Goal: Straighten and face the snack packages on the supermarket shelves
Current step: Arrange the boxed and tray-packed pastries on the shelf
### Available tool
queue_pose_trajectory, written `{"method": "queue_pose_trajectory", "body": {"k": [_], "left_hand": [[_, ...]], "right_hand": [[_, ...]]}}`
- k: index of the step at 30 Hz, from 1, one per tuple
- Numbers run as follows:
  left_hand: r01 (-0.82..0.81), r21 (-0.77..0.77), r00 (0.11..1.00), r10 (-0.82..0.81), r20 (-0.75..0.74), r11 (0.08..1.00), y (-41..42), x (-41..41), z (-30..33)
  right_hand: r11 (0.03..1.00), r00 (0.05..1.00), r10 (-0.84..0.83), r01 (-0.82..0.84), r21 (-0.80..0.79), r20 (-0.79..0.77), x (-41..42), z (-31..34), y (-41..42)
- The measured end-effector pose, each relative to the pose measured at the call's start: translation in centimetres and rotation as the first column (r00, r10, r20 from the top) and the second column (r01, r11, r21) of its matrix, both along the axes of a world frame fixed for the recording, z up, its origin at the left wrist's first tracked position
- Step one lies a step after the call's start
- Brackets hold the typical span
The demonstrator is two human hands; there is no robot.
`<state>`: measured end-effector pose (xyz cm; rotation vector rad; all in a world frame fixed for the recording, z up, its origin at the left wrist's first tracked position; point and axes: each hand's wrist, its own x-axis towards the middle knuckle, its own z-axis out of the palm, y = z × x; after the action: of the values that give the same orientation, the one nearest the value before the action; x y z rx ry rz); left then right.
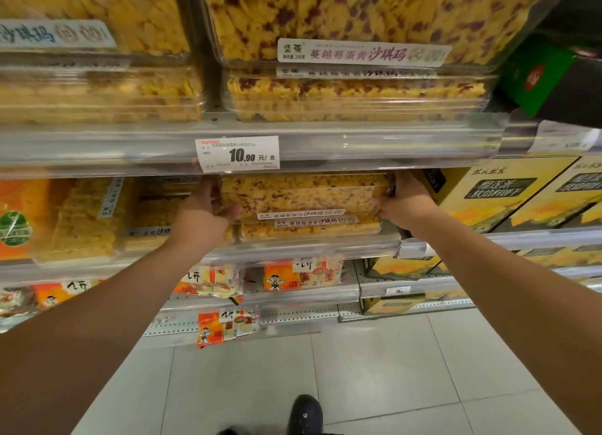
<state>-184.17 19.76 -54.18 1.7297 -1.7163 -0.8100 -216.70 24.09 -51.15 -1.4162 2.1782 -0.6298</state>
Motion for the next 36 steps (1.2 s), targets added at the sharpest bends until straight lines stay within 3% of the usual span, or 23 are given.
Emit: {"method": "queue_pose_trajectory", "body": {"k": [3,11,15,19,25,36], "left_hand": [[0.025,0.052,1.000,-0.025,-0.002,0.998,0.0,-0.6,0.2],[0.103,0.136,0.993,-0.110,0.049,0.985,-0.1,-1.6,0.7],[0.078,0.133,0.996,-0.082,0.019,0.988,0.1,-1.3,0.4],[0.105,0.167,0.995,-0.102,-0.022,0.980,0.0,-0.7,0.2],[0.157,0.140,0.979,-0.136,-0.150,0.978,0.3,-0.6,0.1],[0.176,0.135,0.974,-0.153,-0.165,0.975,0.8,-0.3,0.0]], "right_hand": [[0.999,0.995,-0.033,0.034,-0.008,0.095,-0.7,-0.4,-0.1],[0.993,0.994,-0.093,0.087,0.083,0.063,-2.4,-1.1,-0.5],[0.997,0.998,-0.064,0.064,0.038,0.000,-2.2,-1.5,-0.3],[0.995,0.986,-0.085,0.077,0.059,0.140,-1.9,-2.0,0.2],[0.999,0.972,-0.032,0.031,0.008,0.233,-1.7,-1.8,1.1],[1.000,0.971,-0.022,0.020,0.013,0.237,-1.5,-2.2,1.7]]}}
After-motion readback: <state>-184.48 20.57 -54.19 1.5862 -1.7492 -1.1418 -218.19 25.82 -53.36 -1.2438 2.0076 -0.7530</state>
